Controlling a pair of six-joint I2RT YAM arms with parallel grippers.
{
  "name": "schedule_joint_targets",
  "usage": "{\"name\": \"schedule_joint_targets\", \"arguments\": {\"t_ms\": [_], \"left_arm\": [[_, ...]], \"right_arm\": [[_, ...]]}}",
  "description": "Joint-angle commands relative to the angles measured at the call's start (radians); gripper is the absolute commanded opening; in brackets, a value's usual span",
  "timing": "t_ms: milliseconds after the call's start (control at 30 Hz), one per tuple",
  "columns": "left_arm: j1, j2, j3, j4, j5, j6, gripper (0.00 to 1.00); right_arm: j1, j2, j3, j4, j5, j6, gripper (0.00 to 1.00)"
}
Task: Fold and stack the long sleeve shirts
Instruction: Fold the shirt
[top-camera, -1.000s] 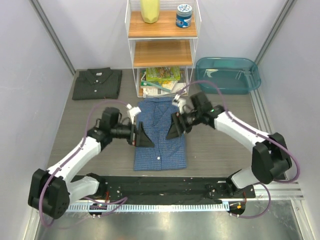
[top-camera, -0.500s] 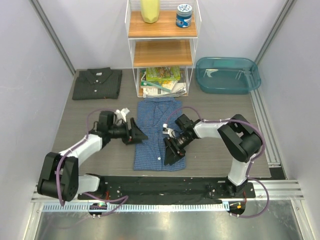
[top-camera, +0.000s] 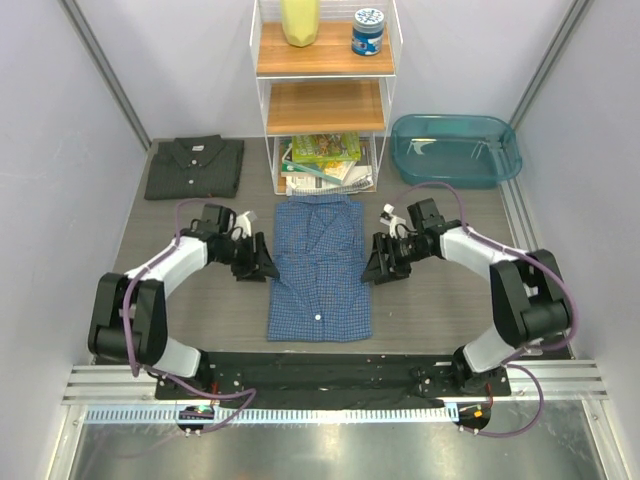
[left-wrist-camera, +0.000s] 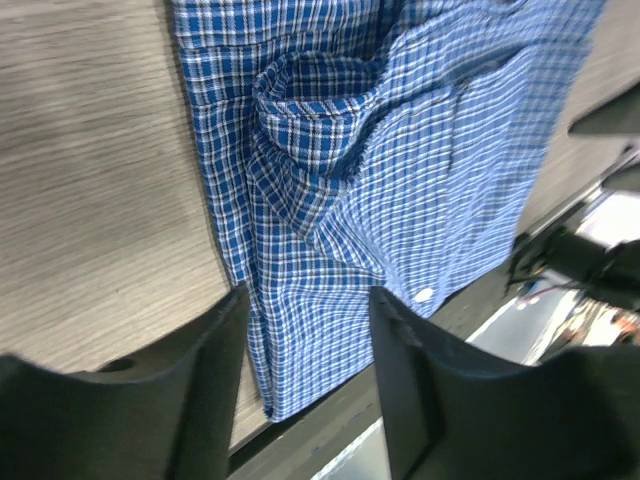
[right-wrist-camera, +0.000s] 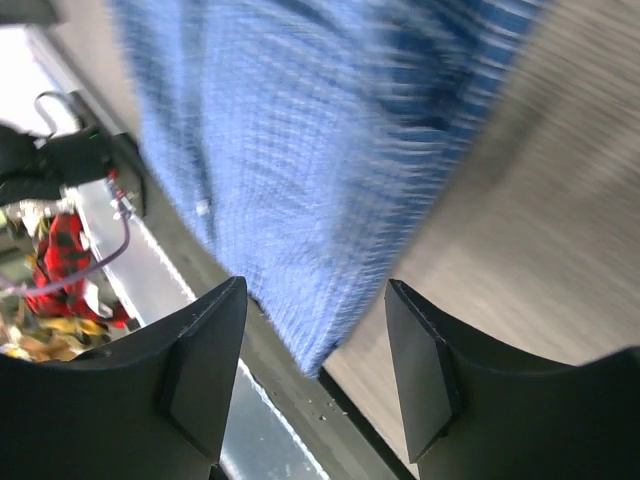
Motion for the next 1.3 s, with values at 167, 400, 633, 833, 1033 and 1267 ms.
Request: {"name": "schedule_joint_targets", "arguments": {"t_ms": [167,400,633,833,1033,1267], "left_arm": [[-0.067,0.122,0.075,0.009,-0.045,0.088,0.62],[-0.085,0.154,0.102,0.031,-0.016,0.088,0.61],[-0.127,0.087,0.065,0.049,-0.007,0.085,0.54],[-0.130,0.030,0.070,0.026,-0.094,0.078,0.58],[-0.131,0.020,0.095,0.002,-0.154,0.094,0.65],[-0.160,0.106,0.098,0.068,-0.091,0.097,0.63]], "right_arm": [[-0.002,0.112,0.022,0.118,0.030,0.084,0.64],[0.001,0.161,0.042,0.181,-0.010,0.122,0.61],[0.020,0.132,0.023,0.212,-0.038,0.147,0.53],[0.023,0.129,0.006,0.220,-0.033,0.150,0.43],[0.023,0.132,0.011,0.224,-0.032,0.151,0.41],[0.029,0.162,0.012,0.246,-0.039,0.151,0.41]]}}
